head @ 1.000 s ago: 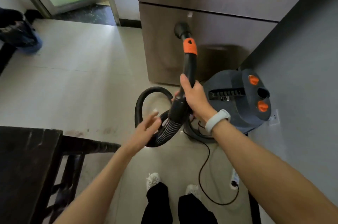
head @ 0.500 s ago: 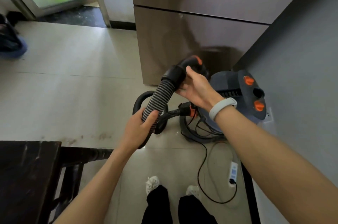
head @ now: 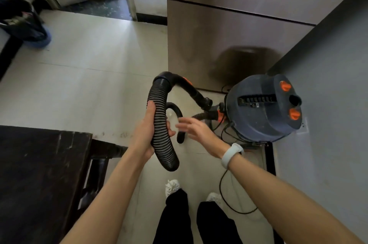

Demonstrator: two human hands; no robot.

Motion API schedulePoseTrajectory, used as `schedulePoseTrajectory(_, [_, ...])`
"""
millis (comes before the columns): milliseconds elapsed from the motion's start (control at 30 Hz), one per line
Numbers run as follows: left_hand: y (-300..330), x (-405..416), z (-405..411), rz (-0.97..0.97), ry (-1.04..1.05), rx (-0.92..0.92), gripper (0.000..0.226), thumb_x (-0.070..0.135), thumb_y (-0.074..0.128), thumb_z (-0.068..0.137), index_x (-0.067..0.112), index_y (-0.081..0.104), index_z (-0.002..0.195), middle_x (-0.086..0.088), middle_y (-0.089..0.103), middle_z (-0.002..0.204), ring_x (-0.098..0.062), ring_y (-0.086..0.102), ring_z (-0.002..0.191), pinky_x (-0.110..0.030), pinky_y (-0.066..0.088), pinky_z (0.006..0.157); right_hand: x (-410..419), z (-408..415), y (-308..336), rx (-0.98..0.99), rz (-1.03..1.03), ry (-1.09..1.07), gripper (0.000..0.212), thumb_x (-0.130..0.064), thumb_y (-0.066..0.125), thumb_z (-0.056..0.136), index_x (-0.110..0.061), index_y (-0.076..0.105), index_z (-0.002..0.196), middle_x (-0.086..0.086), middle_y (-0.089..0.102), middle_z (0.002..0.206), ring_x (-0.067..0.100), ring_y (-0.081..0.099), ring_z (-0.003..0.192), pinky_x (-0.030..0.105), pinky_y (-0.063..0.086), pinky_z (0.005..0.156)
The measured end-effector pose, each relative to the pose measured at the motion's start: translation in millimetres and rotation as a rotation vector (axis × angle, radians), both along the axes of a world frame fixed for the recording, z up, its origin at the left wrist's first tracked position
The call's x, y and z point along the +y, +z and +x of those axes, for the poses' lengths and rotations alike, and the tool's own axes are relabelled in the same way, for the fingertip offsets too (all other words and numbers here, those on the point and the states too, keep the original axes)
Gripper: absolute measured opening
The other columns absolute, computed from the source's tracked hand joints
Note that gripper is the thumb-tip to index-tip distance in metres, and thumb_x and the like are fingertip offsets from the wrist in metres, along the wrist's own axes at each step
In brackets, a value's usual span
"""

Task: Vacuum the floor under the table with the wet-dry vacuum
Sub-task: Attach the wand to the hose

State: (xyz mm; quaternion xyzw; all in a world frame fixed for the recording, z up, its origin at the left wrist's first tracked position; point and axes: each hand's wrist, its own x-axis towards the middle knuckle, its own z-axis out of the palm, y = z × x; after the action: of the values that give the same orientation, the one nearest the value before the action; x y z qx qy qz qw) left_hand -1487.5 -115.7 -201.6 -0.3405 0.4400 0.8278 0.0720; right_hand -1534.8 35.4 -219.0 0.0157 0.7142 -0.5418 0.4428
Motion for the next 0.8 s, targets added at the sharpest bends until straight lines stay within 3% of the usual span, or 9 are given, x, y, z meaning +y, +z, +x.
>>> schedulePoseTrajectory(133, [-2.5,-13.2,-3.7,-0.001,0.085,-0.014,0.05,0.057,0.041,0.091,0.008,0.053,0.091,-0.003,0.055,0.057,-0.017,0.055,0.049,-0.034,0.057,0.066,-15.2,43.1,-17.3,-0.124,0.029,0.098,0.048,-0.032,0.022,0.104,-0.003,0.05,0.131,0.012,0.054,0.133,0.016,0.048,0.123,0.022,0.028,0.105])
schedulePoseTrajectory(233, [-2.1,-22.5,-9.2,0.012,0.152,-0.005,0.05,0.055,0.041,0.092,0.006,0.05,0.094,-0.003,0.055,0.057,-0.018,0.056,0.05,-0.035,0.057,0.07,-29.2,45.0,-19.6,0.027,0.018,0.176,0.064,-0.058,0.031,0.094,-0.004,0.055,0.119,0.02,0.058,0.121,0.029,0.054,0.117,0.041,0.039,0.106])
schedulePoseTrajectory(333, [-1.4,-19.8,-13.3,0.049,0.201,-0.052,0.048,0.051,0.04,0.096,0.004,0.049,0.09,-0.004,0.058,0.056,-0.018,0.059,0.052,-0.039,0.054,0.079,-24.3,37.9,-11.5,0.154,0.065,0.229,0.051,-0.047,0.031,0.099,-0.004,0.053,0.117,0.018,0.06,0.11,0.028,0.058,0.104,0.041,0.044,0.094])
schedulePoseTrajectory(433, [-5.0,-7.0,-14.0,0.086,0.172,-0.105,0.044,0.045,0.042,0.097,0.0,0.044,0.099,-0.012,0.058,0.083,-0.023,0.063,0.07,-0.044,0.054,0.083,0.5,37.4,-11.9,0.247,0.085,0.196,0.033,-0.041,0.031,0.1,-0.019,0.055,0.096,0.001,0.058,0.082,0.014,0.057,0.076,0.034,0.049,0.074])
schedulePoseTrajectory(567, [-19.1,17.9,-19.2,0.153,0.106,-0.125,0.043,0.037,0.046,0.097,-0.002,0.041,0.115,-0.013,0.058,0.094,-0.026,0.066,0.081,-0.043,0.056,0.075,42.6,46.3,-9.9,0.254,0.142,0.087,0.04,-0.037,0.03,0.101,-0.009,0.058,0.095,0.001,0.055,0.068,0.003,0.054,0.053,0.031,0.047,0.061])
schedulePoseTrajectory(700, [-43.9,36.9,-36.0,0.315,0.118,-0.224,0.07,0.045,0.055,0.091,-0.003,0.034,0.139,-0.015,0.06,0.096,-0.025,0.066,0.08,-0.035,0.056,0.057,68.9,62.8,-6.9,0.176,0.15,0.005,0.037,-0.034,0.029,0.102,-0.024,0.055,0.078,0.0,0.057,0.063,0.009,0.057,0.055,0.029,0.049,0.06])
schedulePoseTrajectory(800, [-59.1,59.3,-37.6,0.304,0.101,-0.275,0.067,0.04,0.054,0.093,-0.001,0.032,0.141,-0.014,0.06,0.086,-0.024,0.067,0.066,-0.032,0.055,0.053,91.3,68.8,-12.0,0.124,0.155,-0.029,0.034,-0.035,0.029,0.101,-0.026,0.057,0.085,0.0,0.061,0.072,0.014,0.059,0.066,0.033,0.048,0.07])
